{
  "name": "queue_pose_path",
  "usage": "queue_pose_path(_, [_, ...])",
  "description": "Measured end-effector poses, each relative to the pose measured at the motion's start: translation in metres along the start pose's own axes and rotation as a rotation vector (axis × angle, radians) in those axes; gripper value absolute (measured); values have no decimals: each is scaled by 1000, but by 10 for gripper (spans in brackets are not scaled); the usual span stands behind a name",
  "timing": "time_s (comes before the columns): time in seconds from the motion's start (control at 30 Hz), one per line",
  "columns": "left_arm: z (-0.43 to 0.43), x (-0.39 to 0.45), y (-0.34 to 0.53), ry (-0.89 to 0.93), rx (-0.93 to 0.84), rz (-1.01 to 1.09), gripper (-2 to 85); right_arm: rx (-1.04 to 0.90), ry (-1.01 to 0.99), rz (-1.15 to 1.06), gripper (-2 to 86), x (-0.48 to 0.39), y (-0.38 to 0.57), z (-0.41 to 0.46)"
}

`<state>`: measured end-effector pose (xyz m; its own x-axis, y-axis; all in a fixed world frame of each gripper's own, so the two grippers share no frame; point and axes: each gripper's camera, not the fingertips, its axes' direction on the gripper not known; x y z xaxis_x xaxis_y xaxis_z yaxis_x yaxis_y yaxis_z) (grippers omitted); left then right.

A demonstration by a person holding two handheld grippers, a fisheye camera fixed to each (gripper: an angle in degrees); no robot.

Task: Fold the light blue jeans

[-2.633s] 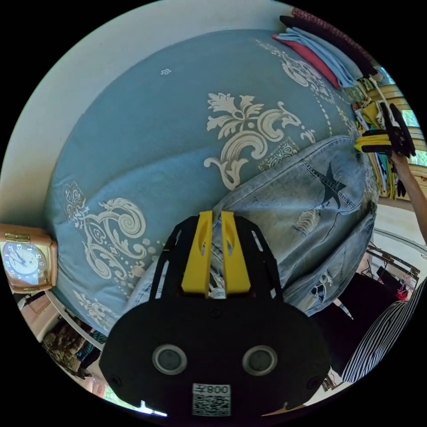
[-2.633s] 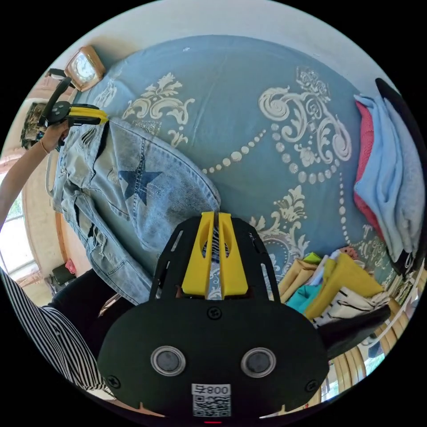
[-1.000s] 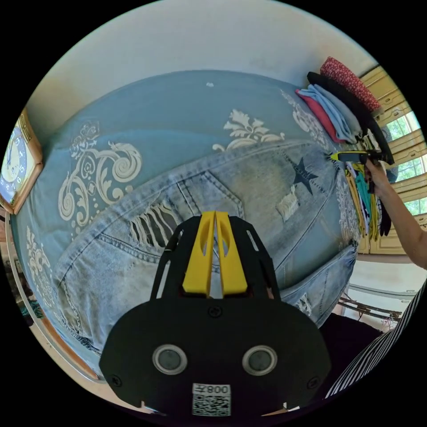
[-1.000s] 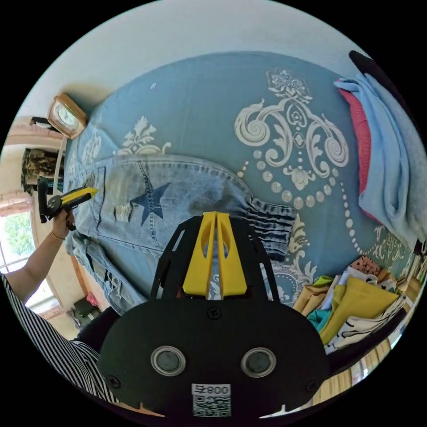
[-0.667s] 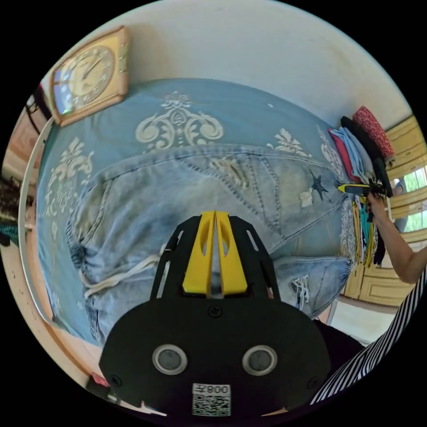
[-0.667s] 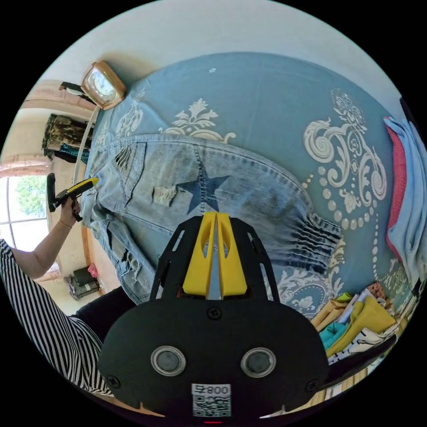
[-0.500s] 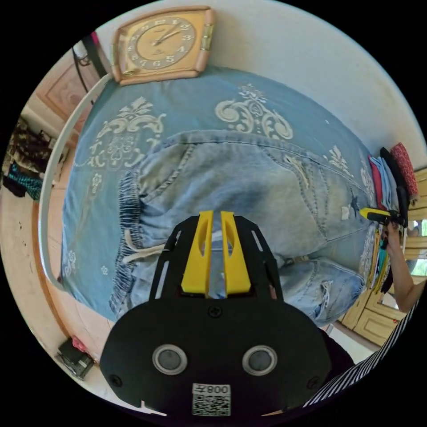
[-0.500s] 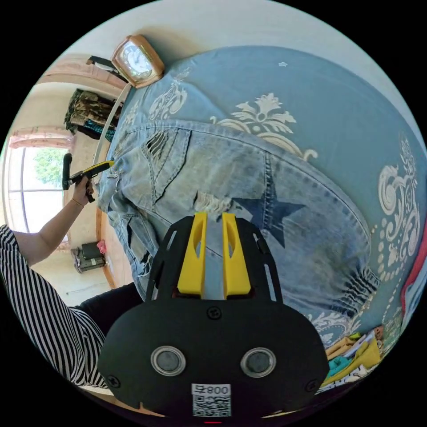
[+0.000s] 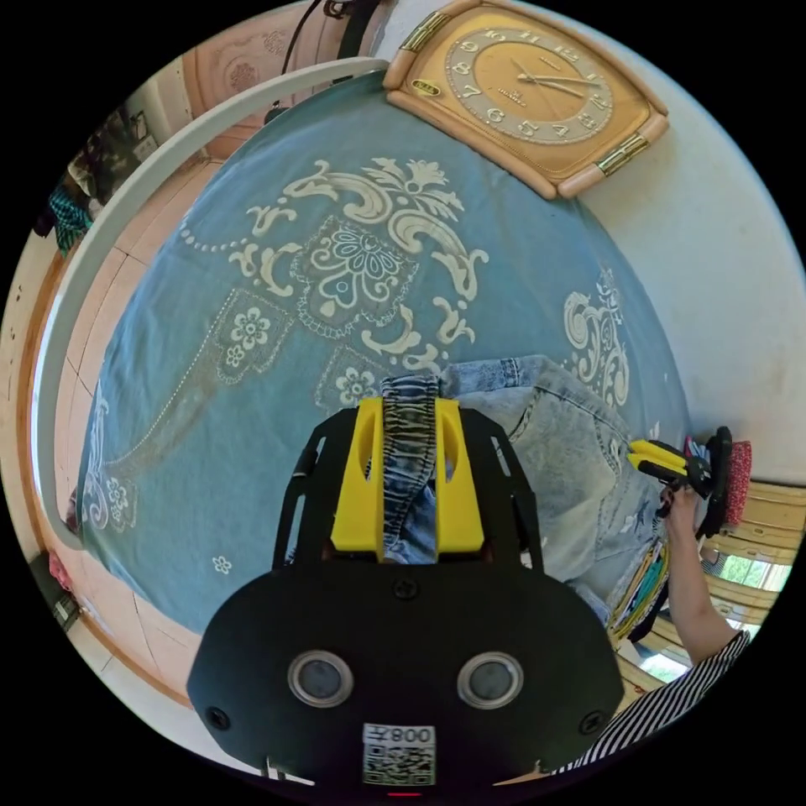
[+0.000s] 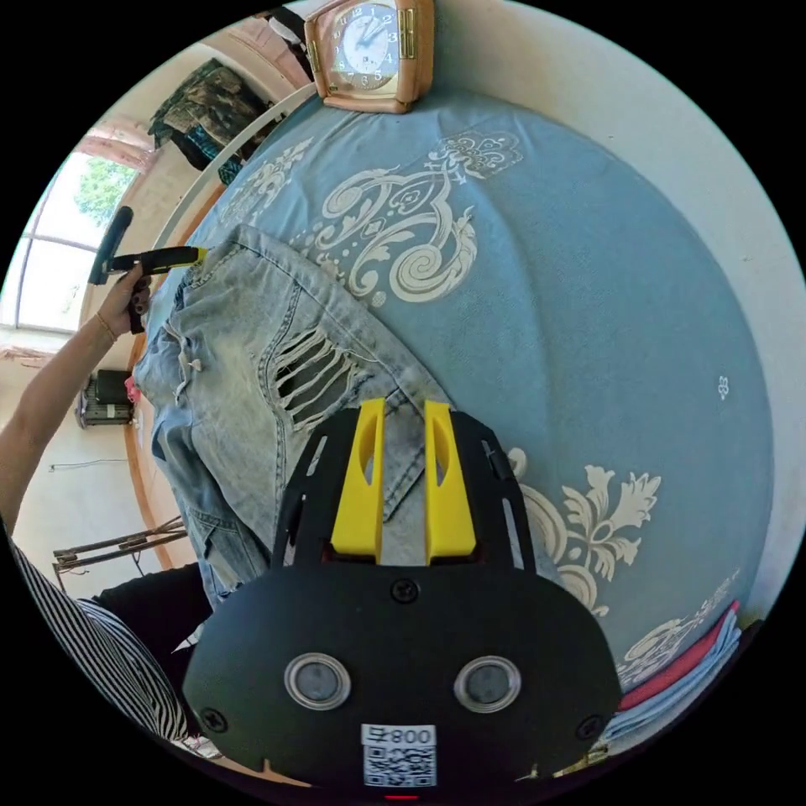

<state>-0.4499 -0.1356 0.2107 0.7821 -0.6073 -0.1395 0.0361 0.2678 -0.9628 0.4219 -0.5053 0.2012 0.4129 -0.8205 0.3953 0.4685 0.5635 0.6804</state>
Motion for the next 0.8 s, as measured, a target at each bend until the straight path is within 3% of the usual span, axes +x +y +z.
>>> queue_pose_path(0.2, [-69, -27, 31, 159, 230, 52, 26, 56, 50, -16, 5, -10, 21, 1])
queue_pose_path(0.33, [-92, -44, 34, 164, 350, 48, 22, 137, 52, 17, 2, -10, 30, -9])
queue_pose_path(0.5, [-59, -82, 23, -41, 218, -92, 18, 39, 36, 82, 6, -6, 36, 17])
queue_pose_path(0.63, [-80, -88, 53, 172, 320, 31, 20, 155, -24, 67, 18, -17, 62, -1])
queue_pose_path(0.8, [-49, -70, 104, 201, 65, 271, 22, 100, -3, 41, 64, -32, 88, 1])
